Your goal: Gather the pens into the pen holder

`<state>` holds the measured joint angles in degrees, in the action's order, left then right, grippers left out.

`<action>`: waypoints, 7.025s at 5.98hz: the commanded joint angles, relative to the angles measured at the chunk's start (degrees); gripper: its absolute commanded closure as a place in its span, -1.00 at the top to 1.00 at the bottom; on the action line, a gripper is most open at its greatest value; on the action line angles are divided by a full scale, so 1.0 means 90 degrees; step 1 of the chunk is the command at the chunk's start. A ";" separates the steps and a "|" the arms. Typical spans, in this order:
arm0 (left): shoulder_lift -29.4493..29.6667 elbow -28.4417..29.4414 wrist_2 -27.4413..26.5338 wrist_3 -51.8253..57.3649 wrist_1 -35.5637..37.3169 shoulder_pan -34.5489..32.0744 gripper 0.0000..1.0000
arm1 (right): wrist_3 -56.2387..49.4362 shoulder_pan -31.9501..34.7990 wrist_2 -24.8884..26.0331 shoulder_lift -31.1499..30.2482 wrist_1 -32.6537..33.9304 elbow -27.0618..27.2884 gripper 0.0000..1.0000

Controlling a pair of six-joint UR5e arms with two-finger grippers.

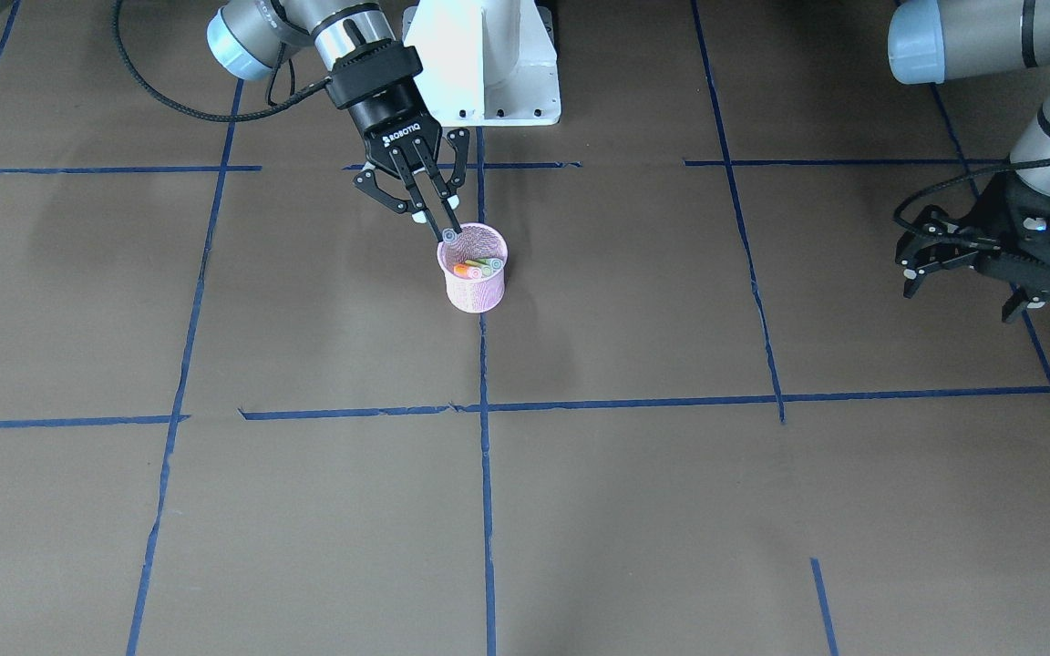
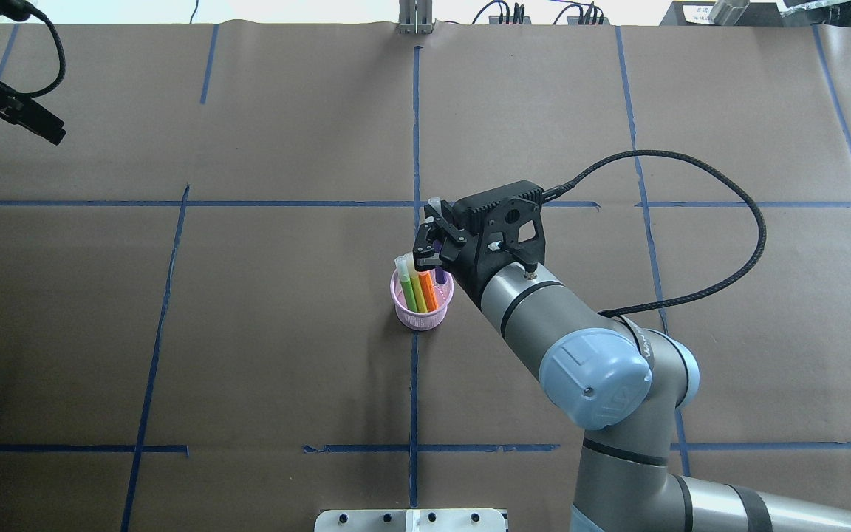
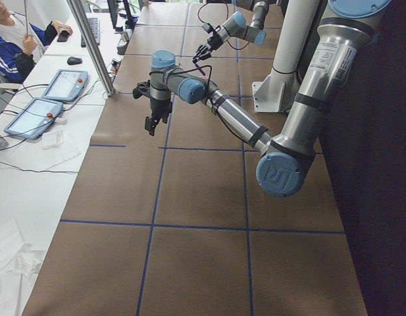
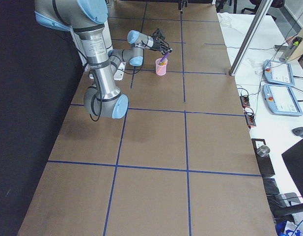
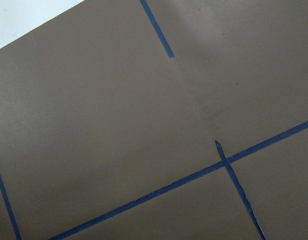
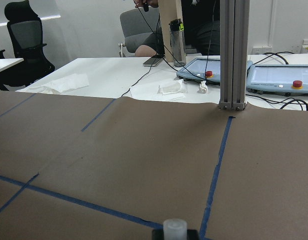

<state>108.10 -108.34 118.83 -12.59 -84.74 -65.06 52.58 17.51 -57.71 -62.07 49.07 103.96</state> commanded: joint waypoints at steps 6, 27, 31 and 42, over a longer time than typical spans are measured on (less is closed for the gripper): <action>-0.0019 -0.0013 0.0039 0.0012 0.0001 -0.0017 1.00 | -0.0148 -0.0364 0.0145 0.0080 -0.0258 0.0038 1.00; -0.1963 0.2350 0.1943 0.2043 -0.0155 -0.2780 1.00 | -0.5325 0.8855 -0.9028 -0.3455 0.4548 -0.1404 1.00; -0.1963 0.2331 0.1943 0.2014 -0.0155 -0.2898 1.00 | -0.5315 0.8845 -0.8968 -0.3465 0.4548 -0.1414 1.00; -0.1953 0.2360 0.1943 0.2004 -0.0155 -0.2888 1.00 | -0.5325 0.8709 -0.8978 -0.3514 0.4509 -0.1453 1.00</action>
<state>90.51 -87.10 136.32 5.53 -86.13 -91.13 4.66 95.89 -138.52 -93.69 89.66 90.89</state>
